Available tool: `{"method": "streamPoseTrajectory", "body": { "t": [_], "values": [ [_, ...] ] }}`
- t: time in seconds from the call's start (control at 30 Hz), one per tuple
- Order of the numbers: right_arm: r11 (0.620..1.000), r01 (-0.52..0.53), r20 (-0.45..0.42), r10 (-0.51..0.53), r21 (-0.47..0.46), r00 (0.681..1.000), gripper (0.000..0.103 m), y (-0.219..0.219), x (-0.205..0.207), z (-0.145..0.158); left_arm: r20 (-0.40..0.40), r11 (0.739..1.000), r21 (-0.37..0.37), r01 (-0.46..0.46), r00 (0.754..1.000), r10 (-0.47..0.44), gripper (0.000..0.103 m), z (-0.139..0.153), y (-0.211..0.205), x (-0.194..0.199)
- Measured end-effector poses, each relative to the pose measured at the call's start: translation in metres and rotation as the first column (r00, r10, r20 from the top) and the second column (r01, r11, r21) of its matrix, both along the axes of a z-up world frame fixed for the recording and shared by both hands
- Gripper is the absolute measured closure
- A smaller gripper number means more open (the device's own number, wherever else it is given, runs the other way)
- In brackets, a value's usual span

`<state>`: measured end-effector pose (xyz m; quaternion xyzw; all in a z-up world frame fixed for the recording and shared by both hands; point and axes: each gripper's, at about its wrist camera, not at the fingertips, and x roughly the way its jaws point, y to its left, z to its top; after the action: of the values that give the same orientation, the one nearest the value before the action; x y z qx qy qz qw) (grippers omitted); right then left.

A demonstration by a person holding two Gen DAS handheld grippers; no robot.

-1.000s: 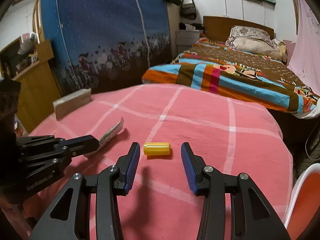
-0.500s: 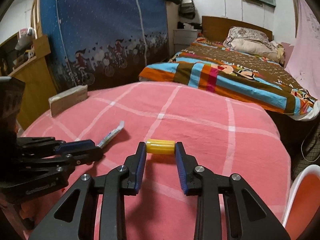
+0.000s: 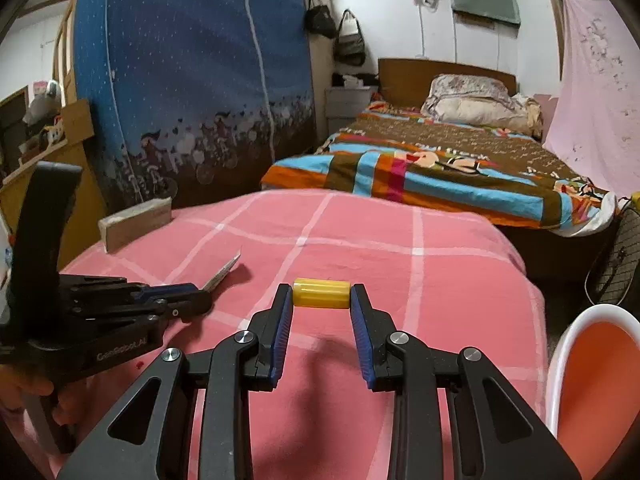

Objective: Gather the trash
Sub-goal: 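Carry the white tube and yellow cap over the bucket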

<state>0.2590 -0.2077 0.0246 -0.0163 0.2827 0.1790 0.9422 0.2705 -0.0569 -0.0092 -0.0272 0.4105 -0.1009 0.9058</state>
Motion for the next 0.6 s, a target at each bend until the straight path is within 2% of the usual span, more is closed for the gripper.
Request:
{"method": "streamPoseTrajectory", "body": {
  "t": [0.1,0.37,0.6],
  "values": [
    [1.0,0.018,0.035,-0.019,0.024,0.999,0.076,-0.004,-0.007,0.003,0.031,1.0,0.011,-0.01,0.999,0.01,0.103,0.005,-0.002,-0.005],
    [0.99,0.05,0.114,-0.065,0.132,0.991,0.076,-0.029,-0.022,0.012,0.108,0.999,-0.017,-0.029,0.994,0.03,0.103,0.022,-0.006,-0.021],
    [0.974,0.05,0.212,-0.098,0.222,0.972,0.076,-0.048,-0.043,0.025,0.27,0.996,-0.085,-0.001,0.963,0.024,0.103,0.054,-0.018,-0.044]
  ]
}}
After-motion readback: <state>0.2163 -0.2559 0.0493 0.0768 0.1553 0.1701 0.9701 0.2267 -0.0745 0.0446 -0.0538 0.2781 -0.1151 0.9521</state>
